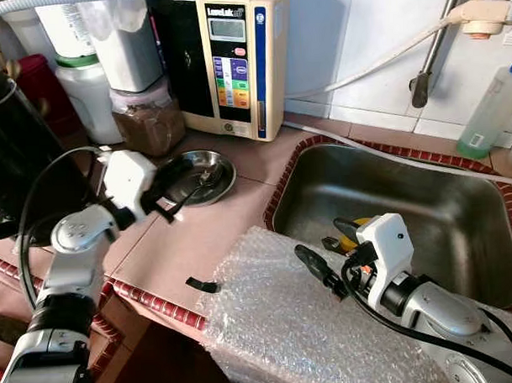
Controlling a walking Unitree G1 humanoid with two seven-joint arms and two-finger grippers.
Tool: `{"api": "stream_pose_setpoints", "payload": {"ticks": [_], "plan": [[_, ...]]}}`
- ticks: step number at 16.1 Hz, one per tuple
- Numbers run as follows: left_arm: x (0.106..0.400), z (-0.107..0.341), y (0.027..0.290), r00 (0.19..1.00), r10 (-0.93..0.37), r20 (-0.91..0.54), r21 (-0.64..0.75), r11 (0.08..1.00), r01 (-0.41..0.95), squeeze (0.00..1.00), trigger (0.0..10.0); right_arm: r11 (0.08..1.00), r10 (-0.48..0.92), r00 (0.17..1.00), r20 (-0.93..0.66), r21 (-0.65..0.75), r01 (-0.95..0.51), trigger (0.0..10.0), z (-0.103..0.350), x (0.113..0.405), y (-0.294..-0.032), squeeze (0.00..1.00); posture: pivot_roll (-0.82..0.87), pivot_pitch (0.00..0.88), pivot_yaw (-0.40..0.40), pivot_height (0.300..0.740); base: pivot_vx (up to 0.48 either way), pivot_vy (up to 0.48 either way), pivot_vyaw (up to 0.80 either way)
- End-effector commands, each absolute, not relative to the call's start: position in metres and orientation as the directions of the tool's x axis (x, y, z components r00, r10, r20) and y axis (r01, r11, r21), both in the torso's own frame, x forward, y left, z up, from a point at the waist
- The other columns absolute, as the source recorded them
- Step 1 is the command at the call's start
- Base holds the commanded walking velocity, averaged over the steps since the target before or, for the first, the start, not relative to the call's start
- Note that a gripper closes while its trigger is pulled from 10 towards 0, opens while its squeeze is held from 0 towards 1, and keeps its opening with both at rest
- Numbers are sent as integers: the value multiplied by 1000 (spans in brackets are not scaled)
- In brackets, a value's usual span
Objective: Kitchen organization
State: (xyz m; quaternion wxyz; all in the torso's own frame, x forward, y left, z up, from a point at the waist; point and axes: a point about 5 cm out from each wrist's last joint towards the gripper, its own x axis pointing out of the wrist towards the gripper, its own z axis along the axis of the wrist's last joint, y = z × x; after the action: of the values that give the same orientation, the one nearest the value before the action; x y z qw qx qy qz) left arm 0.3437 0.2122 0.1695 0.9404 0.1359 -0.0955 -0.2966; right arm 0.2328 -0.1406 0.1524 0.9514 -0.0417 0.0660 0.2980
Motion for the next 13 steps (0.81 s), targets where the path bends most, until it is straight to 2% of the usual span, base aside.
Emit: {"api": "stream_pose_setpoints", "payload": {"ticks": [1, 9, 13], "plan": [[340, 163, 222, 835, -541, 104, 284, 821, 496, 1000, 10000, 821, 558, 816, -149, -46, -570, 10000, 152, 232, -140, 0, -35, 37, 69, 740, 0, 0, 0], [321, 122, 226, 898, -436, 57, 195, 887, 418, 1000, 10000, 825, 550, 822, -147, -54, -562, 10000, 151, 235, -139, 0, -34, 38, 65, 740, 0, 0, 0], [319, 117, 226, 919, -389, 63, 129, 916, 379, 1000, 10000, 825, 551, 821, -149, -55, -563, 10000, 150, 235, -139, 0, -34, 35, 63, 740, 0, 0, 0]]}}
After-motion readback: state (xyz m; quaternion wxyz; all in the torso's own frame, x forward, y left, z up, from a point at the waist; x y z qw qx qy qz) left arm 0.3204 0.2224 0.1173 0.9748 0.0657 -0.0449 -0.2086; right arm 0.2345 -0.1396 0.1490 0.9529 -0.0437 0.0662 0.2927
